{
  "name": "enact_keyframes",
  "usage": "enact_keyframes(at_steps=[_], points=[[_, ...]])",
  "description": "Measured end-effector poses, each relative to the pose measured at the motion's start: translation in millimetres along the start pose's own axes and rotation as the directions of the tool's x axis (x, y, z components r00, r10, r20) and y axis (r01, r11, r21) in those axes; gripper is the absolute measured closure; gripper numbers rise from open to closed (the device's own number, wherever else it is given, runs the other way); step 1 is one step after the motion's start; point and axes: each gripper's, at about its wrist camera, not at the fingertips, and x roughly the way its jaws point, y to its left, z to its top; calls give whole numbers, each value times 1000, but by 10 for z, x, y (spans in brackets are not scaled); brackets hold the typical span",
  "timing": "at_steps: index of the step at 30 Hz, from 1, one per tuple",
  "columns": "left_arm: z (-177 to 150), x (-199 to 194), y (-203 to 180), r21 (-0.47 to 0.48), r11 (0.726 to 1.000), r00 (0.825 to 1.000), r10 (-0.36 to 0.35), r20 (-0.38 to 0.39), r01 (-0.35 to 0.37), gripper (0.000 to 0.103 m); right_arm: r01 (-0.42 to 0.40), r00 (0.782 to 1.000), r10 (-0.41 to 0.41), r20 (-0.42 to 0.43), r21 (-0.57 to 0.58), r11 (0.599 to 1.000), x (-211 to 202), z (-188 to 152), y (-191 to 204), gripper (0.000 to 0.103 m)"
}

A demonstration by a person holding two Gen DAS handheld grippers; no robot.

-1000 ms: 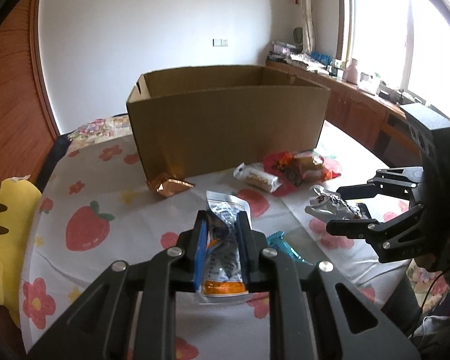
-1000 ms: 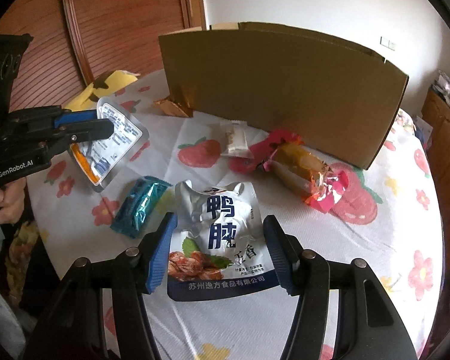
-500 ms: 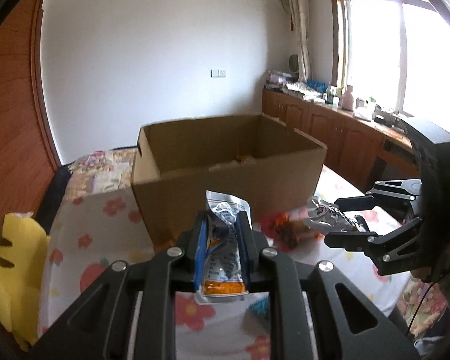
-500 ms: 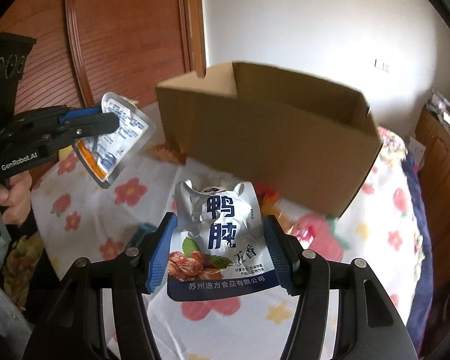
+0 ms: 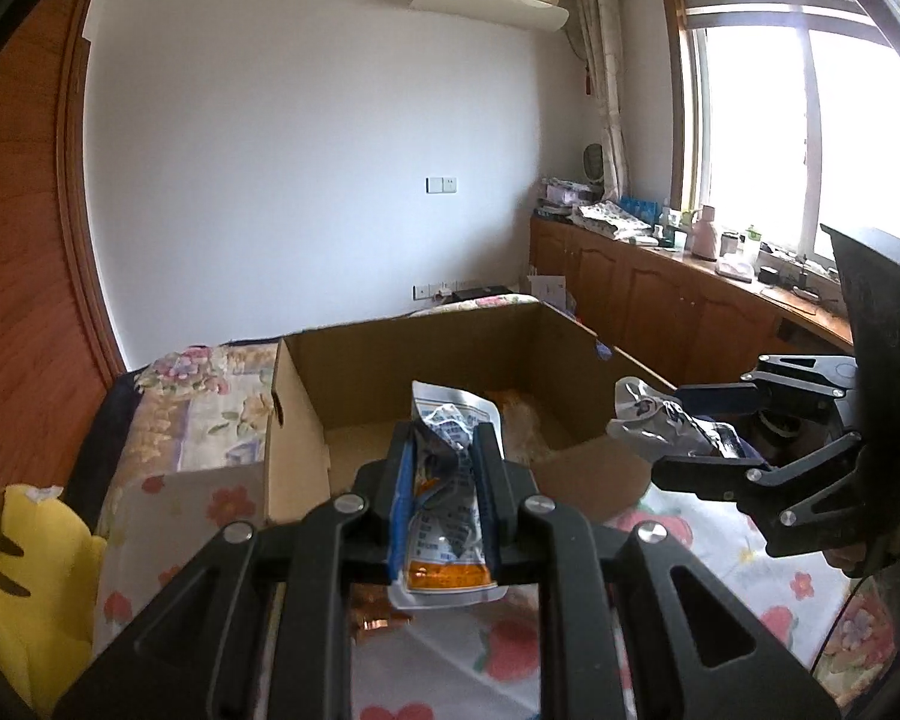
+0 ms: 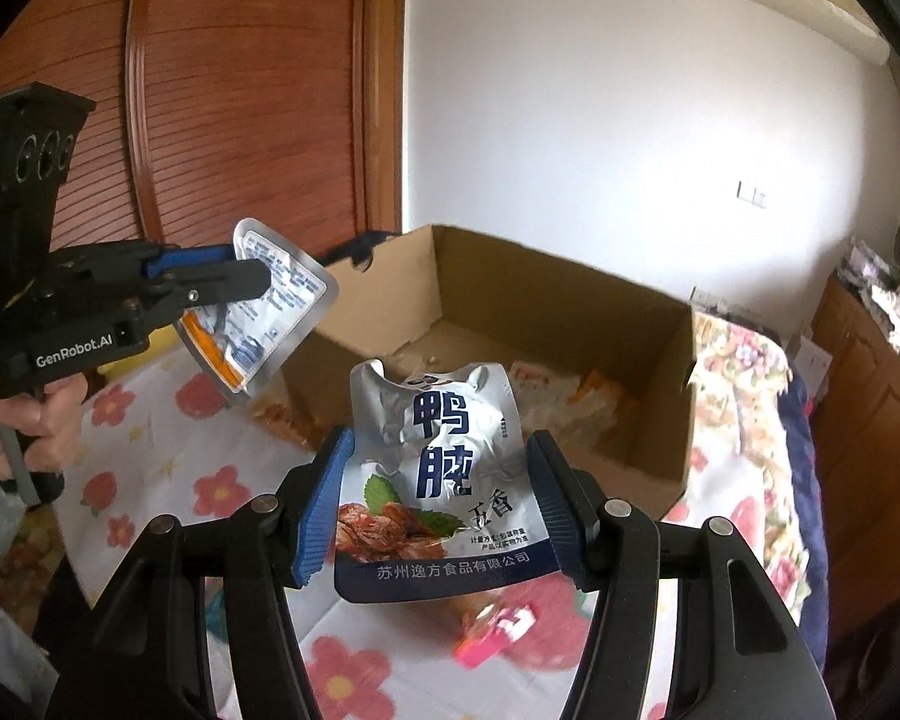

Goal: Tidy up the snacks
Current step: 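Carry both pouches over the box and open both grippers to drop them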

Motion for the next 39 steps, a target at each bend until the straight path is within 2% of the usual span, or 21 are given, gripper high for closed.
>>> enact_keyframes(at_steps=[8,21,31,39], points=[[181,282,92,2,1000,1000,13,21,-13,86,9,999,-9,32,7,1000,238,257,-206,43],[245,675,270,-14,999,998,45,33,-44,86,34,999,-35,16,50,998,656,357,-500,42],[94,999,473,-76,994,997,70,-38,-73,86,65,998,-64,-17,87,994,897,270,-647,42],[13,1108,390,-66,995,995,66,-73,-71,86,65,997,-62,-42,91,994,975,186,-643,42]])
